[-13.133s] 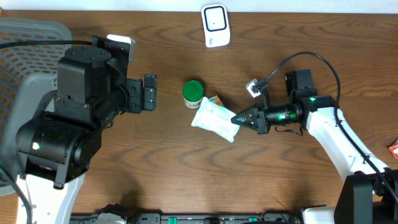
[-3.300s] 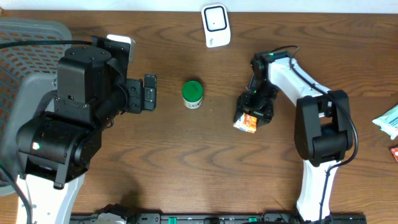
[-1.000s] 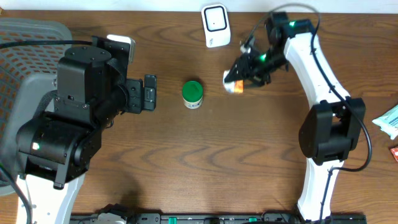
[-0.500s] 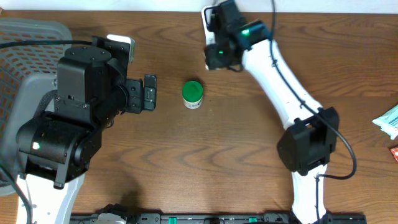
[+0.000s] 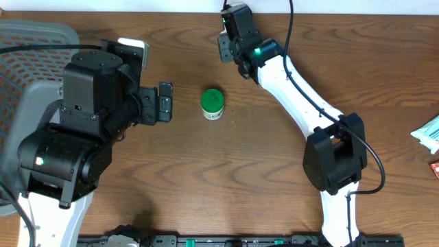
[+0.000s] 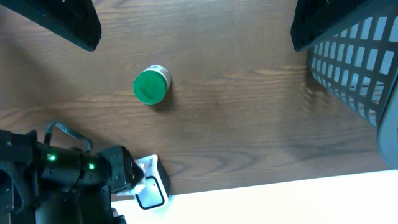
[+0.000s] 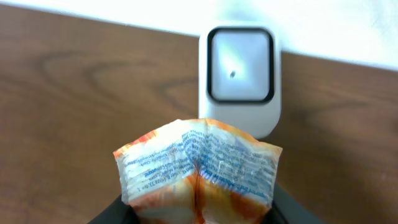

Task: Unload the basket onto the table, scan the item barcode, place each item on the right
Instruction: 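Hold the orange snack pack up to the white scanner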

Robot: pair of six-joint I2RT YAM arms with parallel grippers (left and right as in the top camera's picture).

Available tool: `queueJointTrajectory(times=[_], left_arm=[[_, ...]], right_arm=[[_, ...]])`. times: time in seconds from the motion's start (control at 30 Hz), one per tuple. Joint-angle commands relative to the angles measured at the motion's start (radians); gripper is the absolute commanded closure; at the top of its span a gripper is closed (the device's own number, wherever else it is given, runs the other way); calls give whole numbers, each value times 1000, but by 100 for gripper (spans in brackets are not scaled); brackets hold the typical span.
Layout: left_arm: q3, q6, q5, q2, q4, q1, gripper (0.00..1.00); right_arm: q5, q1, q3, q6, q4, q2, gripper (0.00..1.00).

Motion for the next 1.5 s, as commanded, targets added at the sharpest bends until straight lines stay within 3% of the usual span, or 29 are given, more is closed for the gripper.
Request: queueJointTrajectory(times=[0.0,0.53,0.77,1.03,1.47], left_arm=[[-4,-5,-13,0,0,5,2],[-4,-5,-13,0,0,5,2],[-4,-5,-13,0,0,5,2],[-4,-5,-13,0,0,5,2],[-4,-5,-13,0,0,5,2]], right_arm=[[30,-18,-31,-80,99,14,63],[56,-76,-30,-211,594,248,63],[47,-113,-29,-188,745,314,55],[-39,-120,-30,-160,758,331,48],[-42,-116,-30,-142,759,332,48]])
